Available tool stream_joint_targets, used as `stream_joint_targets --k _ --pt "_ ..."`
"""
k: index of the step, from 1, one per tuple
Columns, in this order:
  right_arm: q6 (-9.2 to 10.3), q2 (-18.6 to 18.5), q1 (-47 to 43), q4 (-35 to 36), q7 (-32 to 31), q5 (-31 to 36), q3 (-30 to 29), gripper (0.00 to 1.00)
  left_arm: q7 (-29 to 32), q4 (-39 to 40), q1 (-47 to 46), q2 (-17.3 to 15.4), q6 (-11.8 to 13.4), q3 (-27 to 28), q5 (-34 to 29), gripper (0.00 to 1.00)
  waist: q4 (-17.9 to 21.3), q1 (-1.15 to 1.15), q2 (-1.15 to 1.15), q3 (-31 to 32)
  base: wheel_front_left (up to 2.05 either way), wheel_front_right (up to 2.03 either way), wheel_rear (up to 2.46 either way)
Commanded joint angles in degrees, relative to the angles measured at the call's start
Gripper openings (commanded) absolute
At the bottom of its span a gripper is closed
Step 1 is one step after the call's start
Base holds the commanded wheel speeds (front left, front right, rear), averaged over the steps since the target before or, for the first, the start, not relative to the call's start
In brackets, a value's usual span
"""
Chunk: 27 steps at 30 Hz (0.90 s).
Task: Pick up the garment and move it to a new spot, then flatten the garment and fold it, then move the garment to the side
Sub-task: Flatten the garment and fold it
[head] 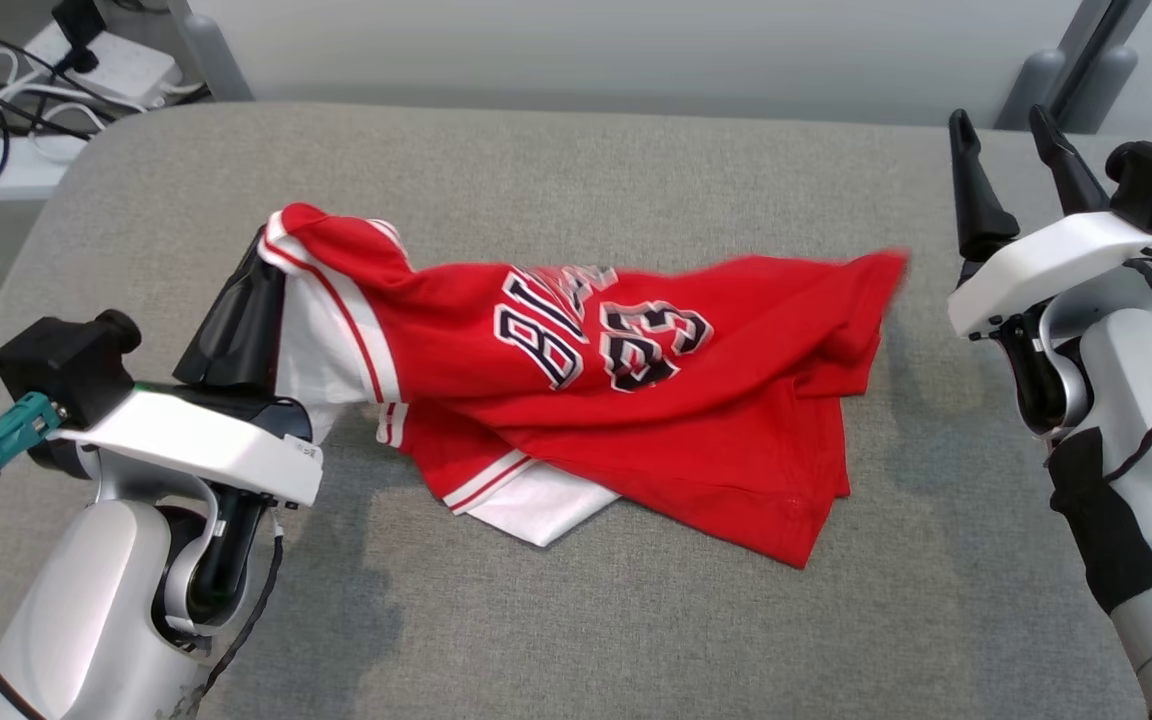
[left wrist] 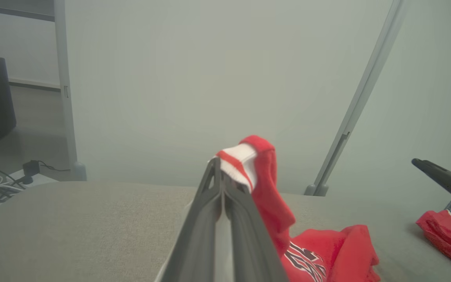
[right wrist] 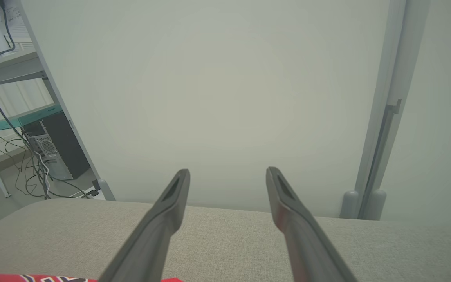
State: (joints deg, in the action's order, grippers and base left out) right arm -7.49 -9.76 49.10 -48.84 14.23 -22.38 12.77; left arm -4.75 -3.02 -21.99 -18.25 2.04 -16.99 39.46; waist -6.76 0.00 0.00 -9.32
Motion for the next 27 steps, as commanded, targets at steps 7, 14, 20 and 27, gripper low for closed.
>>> stream_joint_targets --k 7,14,20,27 --pt "0.00 1.61 -12.17 8.03 0.75 0.27 0.38 1.00 -6.15 -7.49 -2.98 -0.28 -1.81 3.50 -0.08 0.00 0.85 0.00 0.00 -2.13 0.00 0.00 0.00" --pt "0.00 2.53 -25.98 16.11 0.76 -5.21 7.49 1.00 -8.64 -11.52 -2.39 0.24 -2.60 4.99 0.22 0.00 2.10 0.00 0.00 -3.29 0.00 0.00 0.00" --pt "0.00 2.66 -31.16 20.80 0.76 -6.07 13.14 1.00 -9.51 -12.88 -1.58 0.64 -2.73 5.98 -0.03 0.00 3.26 0.00 0.00 -3.55 0.00 0.00 0.00" --pt "0.00 1.20 -32.11 21.48 0.76 -1.71 18.07 1.00 -9.86 -13.16 -1.16 1.37 -2.71 6.15 -0.59 0.00 3.30 0.00 0.00 -3.40 0.00 0.00 0.00"
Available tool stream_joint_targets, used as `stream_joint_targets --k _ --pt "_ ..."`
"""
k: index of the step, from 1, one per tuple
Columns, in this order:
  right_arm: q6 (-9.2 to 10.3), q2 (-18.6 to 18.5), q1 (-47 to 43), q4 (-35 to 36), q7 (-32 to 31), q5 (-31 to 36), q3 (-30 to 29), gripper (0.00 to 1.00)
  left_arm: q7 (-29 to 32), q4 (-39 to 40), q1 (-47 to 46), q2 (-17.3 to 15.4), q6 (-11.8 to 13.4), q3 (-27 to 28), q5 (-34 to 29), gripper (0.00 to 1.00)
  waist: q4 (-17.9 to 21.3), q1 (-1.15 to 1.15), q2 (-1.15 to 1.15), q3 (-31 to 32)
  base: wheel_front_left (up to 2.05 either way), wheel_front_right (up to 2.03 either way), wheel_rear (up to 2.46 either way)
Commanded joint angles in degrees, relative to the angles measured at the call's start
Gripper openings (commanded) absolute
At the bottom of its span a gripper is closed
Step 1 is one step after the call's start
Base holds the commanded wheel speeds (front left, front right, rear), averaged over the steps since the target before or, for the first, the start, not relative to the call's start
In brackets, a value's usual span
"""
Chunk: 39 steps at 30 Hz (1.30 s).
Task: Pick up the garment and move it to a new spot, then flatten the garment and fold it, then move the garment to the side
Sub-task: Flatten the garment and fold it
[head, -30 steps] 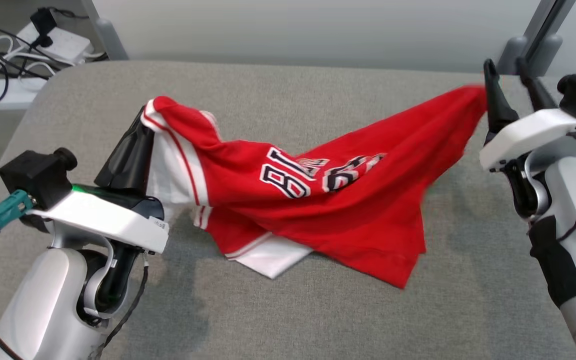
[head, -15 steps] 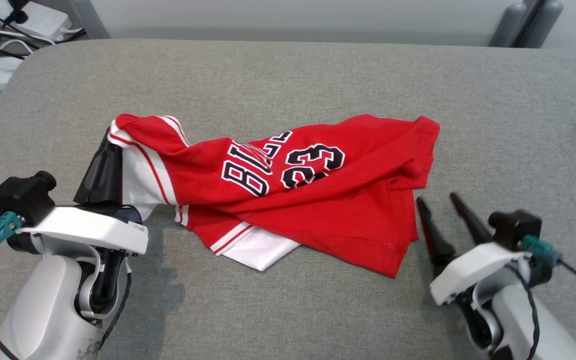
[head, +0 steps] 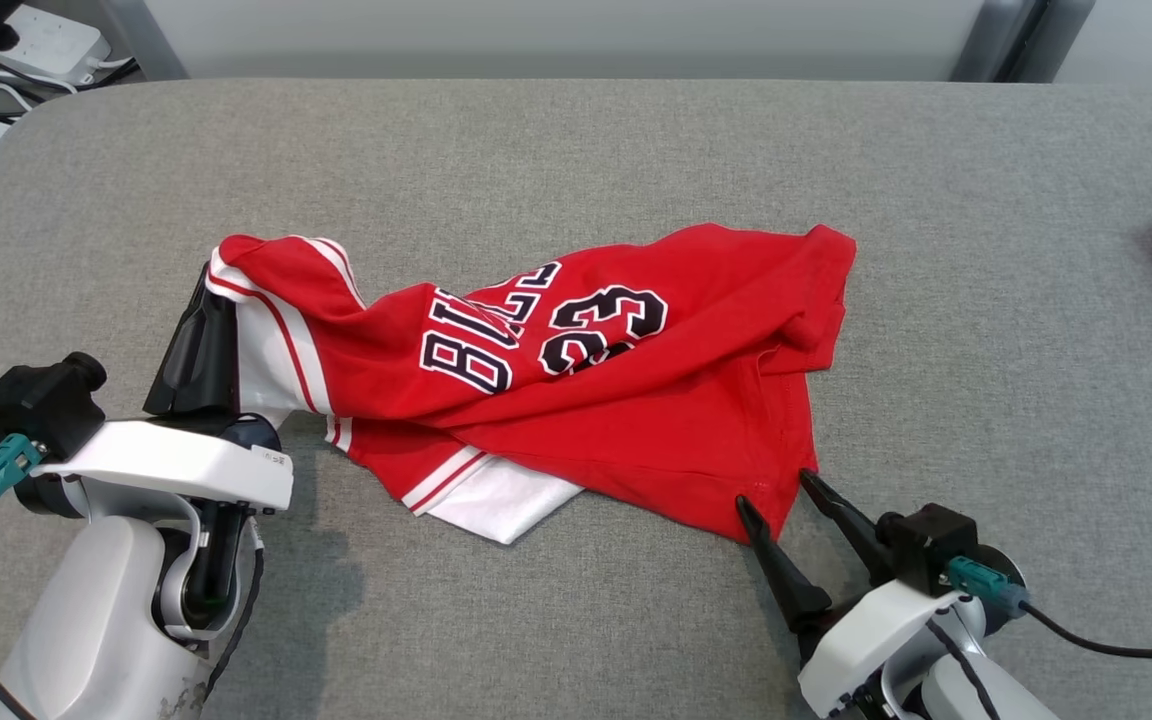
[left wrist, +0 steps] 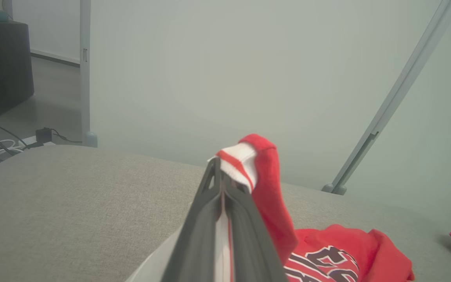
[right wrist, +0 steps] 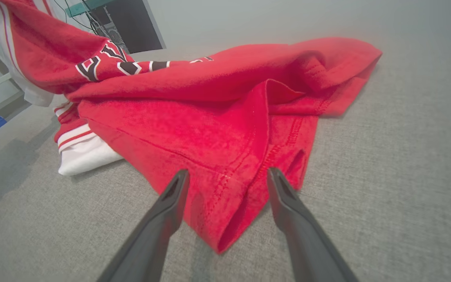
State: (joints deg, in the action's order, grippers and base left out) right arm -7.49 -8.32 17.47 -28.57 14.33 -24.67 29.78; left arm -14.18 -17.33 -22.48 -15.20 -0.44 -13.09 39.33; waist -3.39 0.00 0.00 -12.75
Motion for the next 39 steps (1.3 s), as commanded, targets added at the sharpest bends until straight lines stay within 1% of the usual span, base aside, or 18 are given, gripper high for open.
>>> stream_joint_targets --k 1,4,7,9,11,12,14,18,21,26,31,33,36,37,38,39 --pt "0.00 -0.34 -0.54 0.99 0.66 1.01 1.38 1.00 -0.47 1.13 -0.66 -1.59 -0.23 2.26 -0.52 0.00 -0.16 0.00 0.00 0.04 0.00 0.00 0.00" --pt "0.00 -0.34 -0.52 -0.07 0.66 1.19 1.84 1.00 -0.54 1.05 -0.65 -1.27 -0.26 2.32 -0.61 0.00 -0.51 0.00 0.00 0.10 0.00 0.00 0.00" --pt "0.00 0.10 -0.16 -1.47 0.66 0.33 2.09 0.90 -0.59 0.91 -0.63 -1.04 -0.36 2.38 -0.68 0.00 -0.85 0.00 0.00 0.17 0.00 0.00 0.00" --pt "0.00 0.31 0.39 -2.87 0.66 -0.39 2.43 0.93 -0.62 0.85 -0.60 -0.89 -0.46 2.33 -0.77 0.00 -1.09 0.00 0.00 0.23 0.00 0.00 0.00" --pt "0.00 0.43 1.21 -3.98 0.66 -0.58 2.73 0.87 -0.64 0.79 -0.57 -0.76 -0.51 2.25 -0.88 0.00 -1.33 0.00 0.00 0.30 0.00 0.00 0.00" --pt "0.00 0.48 1.66 -4.42 0.66 -0.55 2.90 0.55 -0.65 0.76 -0.56 -0.70 -0.52 2.19 -0.95 0.00 -1.45 0.00 0.00 0.34 0.00 0.00 0.00" --pt "0.00 0.58 2.36 -5.01 0.66 -0.50 3.03 0.00 -0.67 0.71 -0.51 -0.60 -0.53 2.05 -1.10 0.00 -1.65 0.00 0.00 0.48 0.00 0.00 0.00" --pt "0.00 0.34 2.92 -5.34 0.66 -0.30 2.72 0.00 -0.68 0.63 -0.38 -0.54 -0.48 1.97 -1.16 0.00 -1.75 0.00 0.00 0.71 0.00 0.00 0.00" --pt "0.00 -0.20 2.84 -4.64 0.66 0.04 1.35 0.00 -0.69 0.60 -0.05 -0.59 -0.43 2.15 -1.05 0.00 -1.50 0.00 0.00 1.03 0.00 0.00 0.00" --pt "0.00 -2.43 0.83 -0.31 0.66 2.10 -5.39 0.00 -0.71 1.36 0.90 -0.63 -0.52 2.31 -0.69 0.00 -0.07 0.00 0.00 1.81 0.00 0.00 0.00" --pt "0.00 -4.96 -2.85 4.77 0.67 5.45 -14.17 0.00 0.66 2.70 1.65 0.33 -1.63 0.99 0.52 0.00 1.08 0.00 0.00 2.14 0.00 0.00 0.00" --pt "0.00 -5.29 -4.96 4.87 0.66 5.87 -15.61 0.00 1.80 3.38 2.11 0.80 -2.28 -0.06 1.06 0.00 1.54 0.00 0.00 1.99 0.00 0.00 0.00" --pt "0.00 -5.28 -6.66 3.30 0.05 5.05 -14.68 0.01 2.88 3.67 2.65 1.04 -2.67 -1.22 1.23 0.00 2.04 0.00 0.00 1.31 0.00 0.00 0.00" --pt "0.00 -5.19 -6.82 2.81 -0.04 4.65 -14.34 0.32 2.90 3.46 2.70 1.10 -2.70 -1.39 1.20 0.00 2.12 0.00 0.00 1.09 0.00 0.00 0.00" --pt "0.00 -5.03 -6.88 2.42 -0.02 4.31 -14.06 0.75 2.87 3.17 2.72 1.08 -2.67 -1.55 1.06 0.00 2.19 0.00 0.00 0.86 0.00 0.00 0.00" --pt "0.00 -4.71 -6.90 2.27 0.01 3.84 -13.75 1.00 2.73 2.93 2.71 1.03 -2.69 -1.60 0.95 0.00 2.31 0.00 0.00 0.53 0.00 0.00 0.00"
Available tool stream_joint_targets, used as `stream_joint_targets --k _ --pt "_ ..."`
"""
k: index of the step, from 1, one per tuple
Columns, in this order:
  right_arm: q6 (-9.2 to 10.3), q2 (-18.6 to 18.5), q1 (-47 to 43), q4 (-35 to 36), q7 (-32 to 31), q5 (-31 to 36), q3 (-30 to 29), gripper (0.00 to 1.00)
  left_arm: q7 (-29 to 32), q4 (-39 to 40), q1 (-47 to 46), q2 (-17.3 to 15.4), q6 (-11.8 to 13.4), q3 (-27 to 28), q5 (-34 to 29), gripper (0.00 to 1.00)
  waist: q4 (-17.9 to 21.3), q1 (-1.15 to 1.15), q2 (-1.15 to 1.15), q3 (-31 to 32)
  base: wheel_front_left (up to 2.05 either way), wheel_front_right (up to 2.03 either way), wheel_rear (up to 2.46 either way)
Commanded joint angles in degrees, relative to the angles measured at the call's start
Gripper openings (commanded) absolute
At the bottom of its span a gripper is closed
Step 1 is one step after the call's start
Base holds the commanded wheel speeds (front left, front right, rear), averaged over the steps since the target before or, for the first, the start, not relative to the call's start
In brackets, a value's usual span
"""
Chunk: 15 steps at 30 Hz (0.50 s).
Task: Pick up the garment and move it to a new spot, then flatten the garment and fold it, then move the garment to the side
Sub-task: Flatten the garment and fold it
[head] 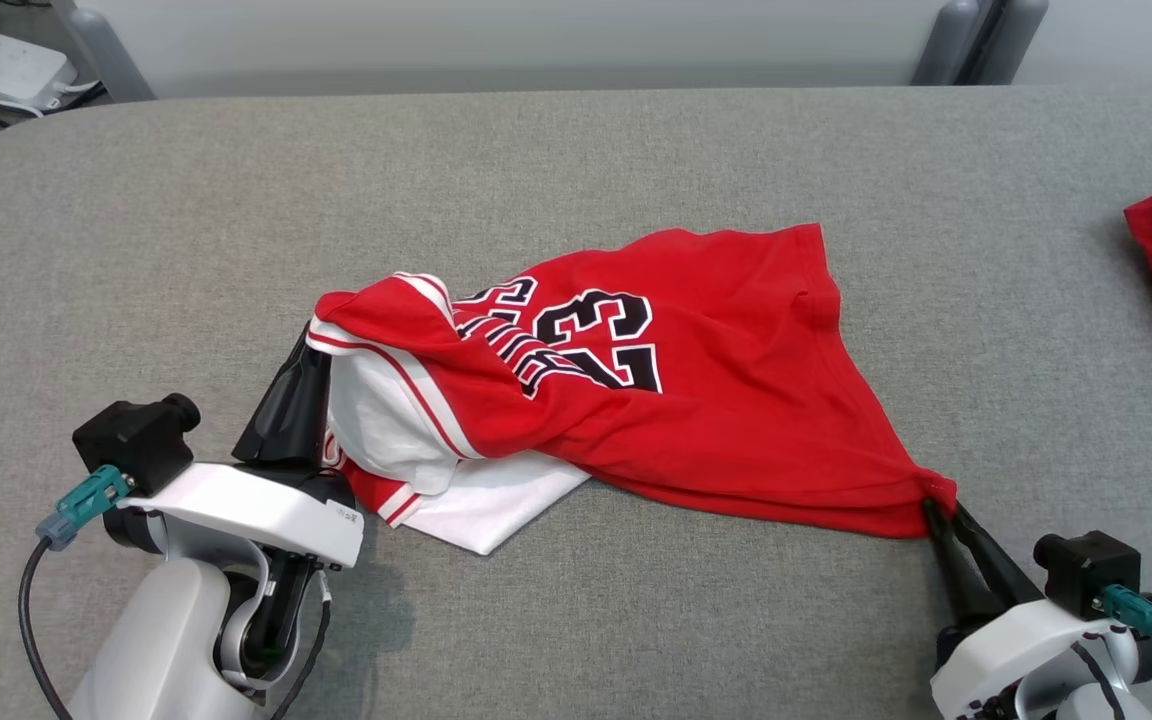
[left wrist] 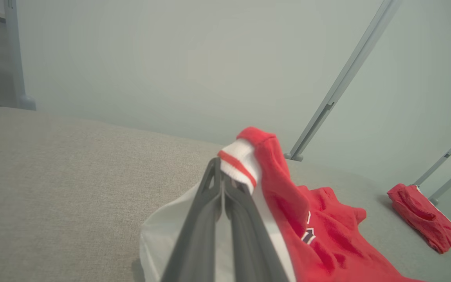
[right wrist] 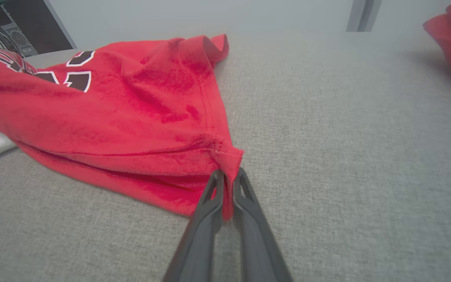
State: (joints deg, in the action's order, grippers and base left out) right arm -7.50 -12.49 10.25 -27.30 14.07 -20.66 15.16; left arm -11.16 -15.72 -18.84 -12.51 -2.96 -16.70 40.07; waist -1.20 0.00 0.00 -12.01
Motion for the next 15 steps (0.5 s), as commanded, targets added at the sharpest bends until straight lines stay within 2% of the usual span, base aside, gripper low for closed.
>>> stream_joint_targets --k 1,7,15 --pt "0.01 -0.29 0.32 0.93 0.32 -0.58 1.13 1.00 -0.43 1.11 -0.95 -1.66 -0.20 2.06 0.21 0.00 0.22 0.00 0.00 -0.47 0.00 0.00 0.00" --pt "0.01 0.56 0.52 1.61 0.65 -4.15 2.33 1.00 -1.33 -0.33 -1.30 -2.59 0.53 3.00 -0.42 0.00 0.77 0.00 0.00 -1.31 0.00 0.00 0.00" --pt "0.01 -0.72 1.22 2.98 0.86 -6.77 3.00 1.00 -1.89 -1.72 -1.34 -3.25 0.94 3.47 -0.74 0.00 0.52 0.00 0.00 -0.89 0.00 0.00 0.00"
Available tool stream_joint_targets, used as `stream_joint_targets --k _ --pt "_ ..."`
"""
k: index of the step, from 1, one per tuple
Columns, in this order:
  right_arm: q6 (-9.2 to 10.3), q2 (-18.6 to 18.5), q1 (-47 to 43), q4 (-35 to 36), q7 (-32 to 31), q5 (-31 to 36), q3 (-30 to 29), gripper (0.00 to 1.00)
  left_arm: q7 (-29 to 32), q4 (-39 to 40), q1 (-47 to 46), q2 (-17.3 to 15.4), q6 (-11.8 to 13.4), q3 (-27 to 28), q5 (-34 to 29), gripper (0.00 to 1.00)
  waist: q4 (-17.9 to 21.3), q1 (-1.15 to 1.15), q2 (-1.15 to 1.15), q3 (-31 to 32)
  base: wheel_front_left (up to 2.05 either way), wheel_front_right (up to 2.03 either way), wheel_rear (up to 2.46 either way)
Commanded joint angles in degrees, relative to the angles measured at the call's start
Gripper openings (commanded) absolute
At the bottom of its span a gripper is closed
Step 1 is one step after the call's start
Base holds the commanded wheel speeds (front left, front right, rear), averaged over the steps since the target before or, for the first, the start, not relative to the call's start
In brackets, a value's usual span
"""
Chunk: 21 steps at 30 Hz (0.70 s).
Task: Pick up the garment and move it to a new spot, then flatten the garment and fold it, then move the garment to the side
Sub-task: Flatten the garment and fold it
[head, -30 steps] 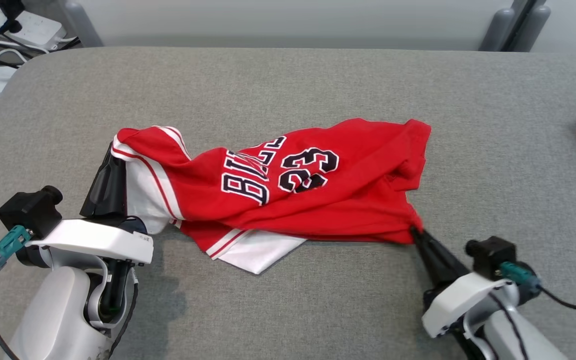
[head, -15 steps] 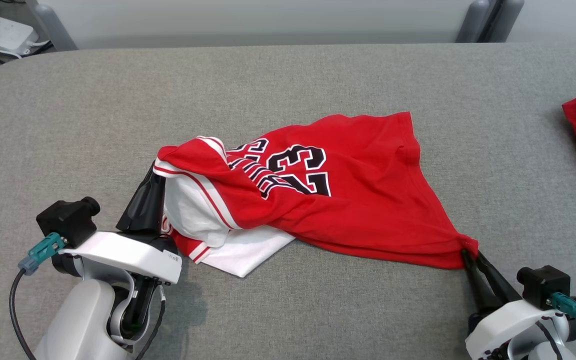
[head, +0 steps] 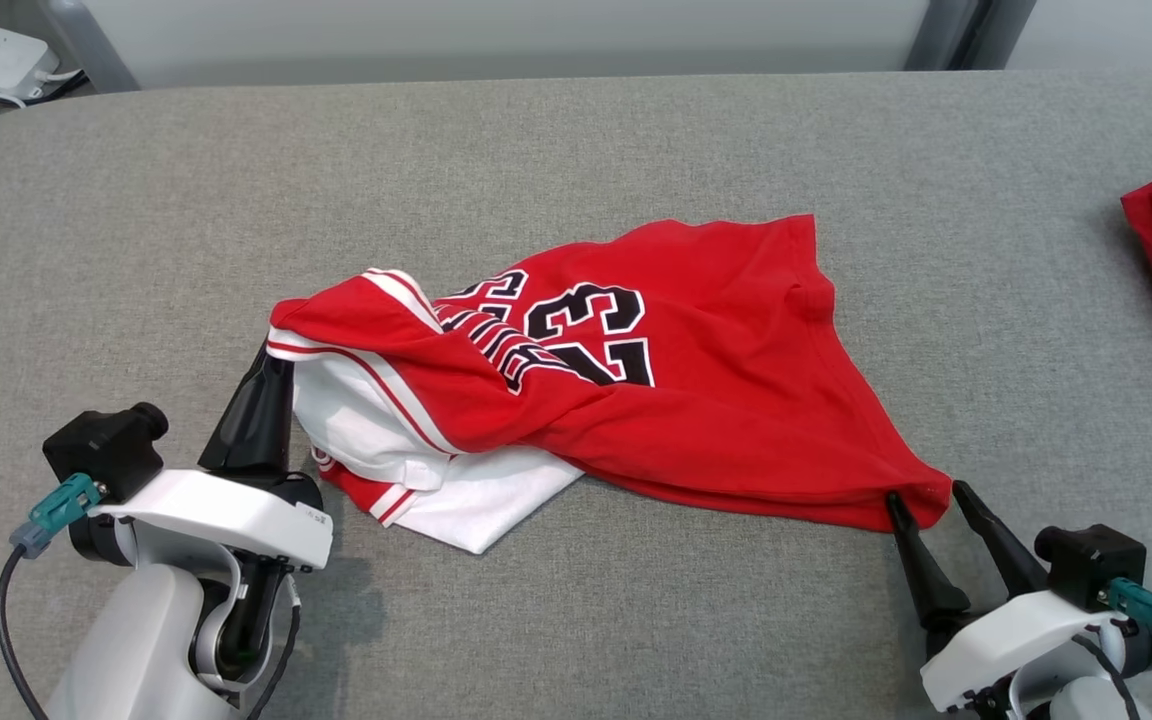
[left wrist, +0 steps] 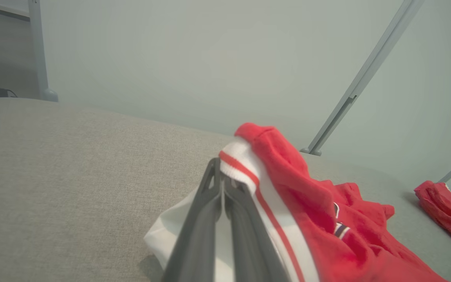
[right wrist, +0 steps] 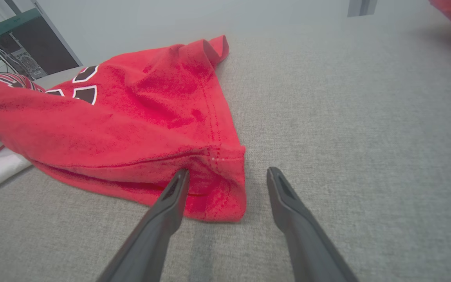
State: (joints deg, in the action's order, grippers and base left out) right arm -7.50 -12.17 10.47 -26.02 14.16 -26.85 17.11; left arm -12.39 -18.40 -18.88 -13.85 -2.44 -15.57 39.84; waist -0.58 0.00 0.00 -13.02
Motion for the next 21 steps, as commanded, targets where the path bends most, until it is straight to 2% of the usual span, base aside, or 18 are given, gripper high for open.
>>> stream_joint_targets --k 1,2,3,4,5,6,7,8,9,10,13,16,17,18,19,21 --pt "0.01 -1.21 1.06 1.85 0.79 -0.74 1.15 1.00 -0.68 0.81 -1.30 -1.92 0.43 2.32 -0.51 0.00 -0.19 0.00 0.00 0.20 0.00 0.00 0.00" --pt "0.01 -1.32 1.14 1.99 0.79 -0.90 1.25 1.00 -0.71 0.64 -1.31 -1.92 0.46 2.28 -0.52 0.00 -0.27 0.00 0.00 0.27 0.00 0.00 0.00" --pt "0.01 -1.43 1.19 2.14 0.80 -1.04 1.38 0.85 -0.73 0.47 -1.34 -1.91 0.48 2.23 -0.55 0.00 -0.37 0.00 0.00 0.34 0.00 0.00 0.00" --pt "0.01 -1.50 1.24 2.33 0.81 -1.13 1.60 0.75 -0.76 0.31 -1.38 -1.89 0.49 2.17 -0.56 0.00 -0.46 0.00 0.00 0.41 0.00 0.00 0.00" --pt "0.01 -1.50 1.24 2.33 0.81 -1.13 1.60 0.75 -0.76 0.31 -1.38 -1.89 0.49 2.17 -0.56 0.00 -0.46 0.00 0.00 0.41 0.00 0.00 0.00" --pt "0.01 -1.53 1.25 2.51 0.82 -1.23 1.77 0.65 -0.79 0.16 -1.41 -1.87 0.49 2.13 -0.56 0.00 -0.53 0.00 0.00 0.49 0.00 0.00 0.00" --pt "0.01 -1.56 1.25 2.68 0.82 -1.31 1.90 0.47 -0.82 0.03 -1.43 -1.84 0.48 2.09 -0.55 0.00 -0.59 0.00 0.00 0.55 0.00 0.00 0.00" --pt "0.01 -1.62 1.29 2.95 0.82 -1.32 2.13 0.35 -0.85 -0.10 -1.45 -1.82 0.47 2.07 -0.53 0.00 -0.64 0.00 0.00 0.61 0.00 0.00 0.00" --pt "0.01 -1.67 1.31 3.20 0.82 -1.30 2.29 0.08 -0.88 -0.22 -1.46 -1.81 0.46 2.04 -0.51 0.00 -0.68 0.00 0.00 0.66 0.00 0.00 0.00" --pt "0.01 -1.77 1.33 3.42 0.83 -1.23 2.53 0.00 -0.91 -0.36 -1.47 -1.79 0.46 2.03 -0.49 0.00 -0.70 0.00 0.00 0.71 0.00 0.00 0.00" --pt "0.01 -2.04 1.37 4.15 0.83 -0.70 2.39 0.00 -0.89 -0.67 -1.61 -1.78 0.16 1.70 -0.46 0.00 -0.72 0.00 0.00 0.81 0.00 0.00 0.00" --pt "0.01 -2.13 1.22 3.99 0.83 0.56 0.07 0.00 0.20 -0.20 -2.46 -2.02 -1.74 -0.53 -0.90 0.00 -0.87 0.00 0.00 0.96 0.00 0.00 0.00" --pt "0.01 -2.06 1.19 3.67 0.83 1.31 -1.30 0.00 1.06 0.14 -2.78 -2.31 -2.49 -1.65 -1.01 0.16 -0.93 0.00 0.00 1.03 0.00 0.00 0.00" --pt "0.01 -1.77 1.19 3.37 0.83 2.14 -3.11 0.00 2.33 0.54 -3.06 -2.87 -3.21 -3.09 -1.21 0.48 -1.01 0.00 0.00 1.09 0.00 0.00 0.00" --pt "0.01 -1.39 1.22 3.01 0.83 3.22 -5.25 0.00 3.70 1.10 -3.35 -3.70 -3.79 -4.79 -1.65 1.00 -1.10 0.00 0.00 1.17 0.00 0.00 0.00" --pt "0.01 -0.02 1.44 2.73 0.84 6.12 -10.49 0.00 5.60 2.35 -3.75 -5.22 -4.34 -6.97 -2.07 1.00 -1.29 0.00 0.00 1.28 0.00 0.00 0.00"
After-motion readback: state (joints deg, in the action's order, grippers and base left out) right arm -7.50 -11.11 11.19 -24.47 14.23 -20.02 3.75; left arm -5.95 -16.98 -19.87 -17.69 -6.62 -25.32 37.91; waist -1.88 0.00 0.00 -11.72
